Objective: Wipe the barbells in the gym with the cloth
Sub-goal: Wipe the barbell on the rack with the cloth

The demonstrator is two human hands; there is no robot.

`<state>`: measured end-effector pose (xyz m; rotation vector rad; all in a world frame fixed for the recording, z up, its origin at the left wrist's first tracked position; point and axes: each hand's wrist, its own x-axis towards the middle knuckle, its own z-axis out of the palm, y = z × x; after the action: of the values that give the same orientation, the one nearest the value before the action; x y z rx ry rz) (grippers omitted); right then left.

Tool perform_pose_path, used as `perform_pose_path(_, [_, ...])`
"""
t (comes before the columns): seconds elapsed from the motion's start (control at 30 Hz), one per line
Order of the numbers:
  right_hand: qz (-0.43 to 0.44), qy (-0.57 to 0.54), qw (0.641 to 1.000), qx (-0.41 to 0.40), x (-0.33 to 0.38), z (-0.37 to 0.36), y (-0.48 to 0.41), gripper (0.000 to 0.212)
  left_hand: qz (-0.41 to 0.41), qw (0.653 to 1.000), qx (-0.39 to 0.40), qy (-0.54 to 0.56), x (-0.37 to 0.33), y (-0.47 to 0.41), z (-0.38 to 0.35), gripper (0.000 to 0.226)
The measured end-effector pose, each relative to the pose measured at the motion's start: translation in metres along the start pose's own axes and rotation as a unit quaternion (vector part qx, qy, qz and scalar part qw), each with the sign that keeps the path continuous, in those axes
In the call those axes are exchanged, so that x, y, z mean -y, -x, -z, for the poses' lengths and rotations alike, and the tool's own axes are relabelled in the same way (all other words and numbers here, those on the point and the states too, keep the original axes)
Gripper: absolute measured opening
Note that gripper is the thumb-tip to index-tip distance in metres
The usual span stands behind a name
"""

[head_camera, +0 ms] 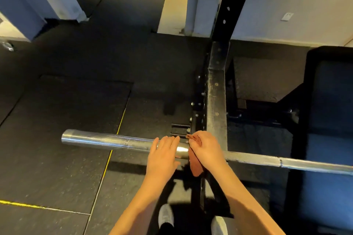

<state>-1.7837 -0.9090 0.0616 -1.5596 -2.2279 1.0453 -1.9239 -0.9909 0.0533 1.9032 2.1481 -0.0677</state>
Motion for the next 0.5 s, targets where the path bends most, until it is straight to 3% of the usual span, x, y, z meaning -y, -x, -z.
perform_pose_path(0.13, [0.042, -0.034, 0.998, -0.030, -0.005, -0.005, 0.032, 0.029, -0.015, 0.997, 0.071, -0.027, 0.008, -0.029, 0.012, 0.059])
perform_pose_path(0.2, [0.058, 0.001, 0.997, -0.059, -0.005, -0.011, 0.045, 0.034, -0.018, 0.992, 0.114, -0.049, 0.009, -0.036, 0.014, 0.052])
perform_pose_path(0.27, [0.073, 0.043, 0.992, -0.094, -0.003, -0.019, 0.044, 0.032, -0.024, 0.992, 0.103, -0.073, 0.008, -0.036, 0.012, 0.038])
perform_pose_path(0.33, [0.028, 0.038, 0.997, -0.069, 0.004, -0.019, 0.026, 0.025, -0.018, 0.994, 0.075, -0.078, 0.008, -0.032, 0.007, 0.029])
perform_pose_path(0.43, [-0.093, 0.023, 0.995, 0.040, 0.010, -0.009, -0.014, 0.020, -0.024, 0.995, 0.044, -0.086, 0.007, -0.027, 0.006, 0.024])
perform_pose_path(0.5, [-0.110, 0.002, 0.992, 0.068, 0.012, -0.004, -0.021, 0.019, -0.020, 0.994, 0.040, -0.095, 0.006, -0.023, 0.004, 0.024])
